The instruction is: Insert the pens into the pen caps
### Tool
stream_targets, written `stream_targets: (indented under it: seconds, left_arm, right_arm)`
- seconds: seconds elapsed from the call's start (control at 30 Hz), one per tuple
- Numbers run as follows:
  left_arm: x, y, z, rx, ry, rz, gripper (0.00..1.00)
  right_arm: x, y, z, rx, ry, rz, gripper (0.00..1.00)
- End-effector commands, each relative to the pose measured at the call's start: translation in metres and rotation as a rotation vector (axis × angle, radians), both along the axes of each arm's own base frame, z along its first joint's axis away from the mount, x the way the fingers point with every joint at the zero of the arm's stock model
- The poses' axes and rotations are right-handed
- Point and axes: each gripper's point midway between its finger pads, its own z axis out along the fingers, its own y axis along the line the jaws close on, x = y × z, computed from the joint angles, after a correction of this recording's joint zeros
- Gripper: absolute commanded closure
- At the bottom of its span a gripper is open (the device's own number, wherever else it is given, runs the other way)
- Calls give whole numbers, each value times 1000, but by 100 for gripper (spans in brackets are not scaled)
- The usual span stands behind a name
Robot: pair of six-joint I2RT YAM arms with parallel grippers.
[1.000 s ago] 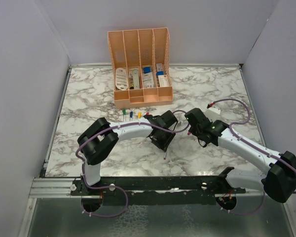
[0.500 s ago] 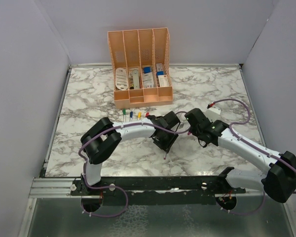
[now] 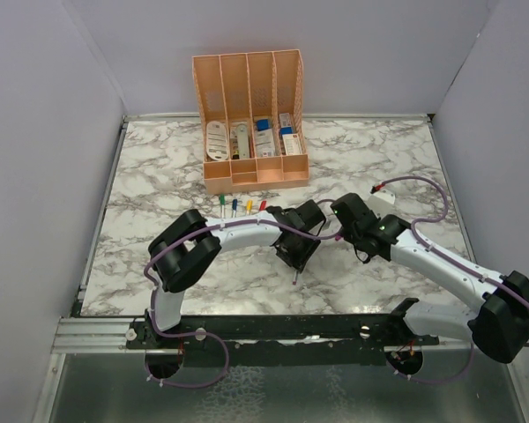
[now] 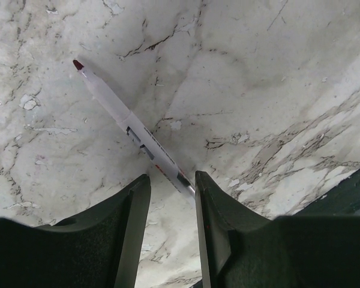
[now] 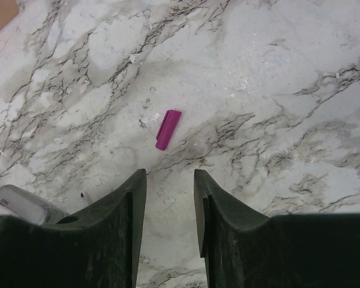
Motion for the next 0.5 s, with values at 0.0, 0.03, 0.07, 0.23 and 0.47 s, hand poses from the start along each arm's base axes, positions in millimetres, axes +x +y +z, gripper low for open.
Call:
stream_targets:
  seconds: [0.0, 0.03, 0.07, 0.23, 0.47]
  left_arm:
    - [5, 71, -79, 366, -62, 29, 60]
    - [6, 81, -85, 414, -76, 32, 61]
    - [8, 89, -90, 455, -90, 33, 61]
    - [12, 112, -100, 569, -130, 35, 64]
    - [27, 131, -104, 689, -192, 37, 68]
  right_arm:
    - [8, -6, 10, -2, -65, -38, 63]
    - [9, -5, 11, -7, -69, -32, 63]
    - [11, -4, 13, -12, -76, -26, 63]
    - [23, -2, 21, -54, -94, -9, 63]
    - [35, 9, 22, -67, -90, 20, 63]
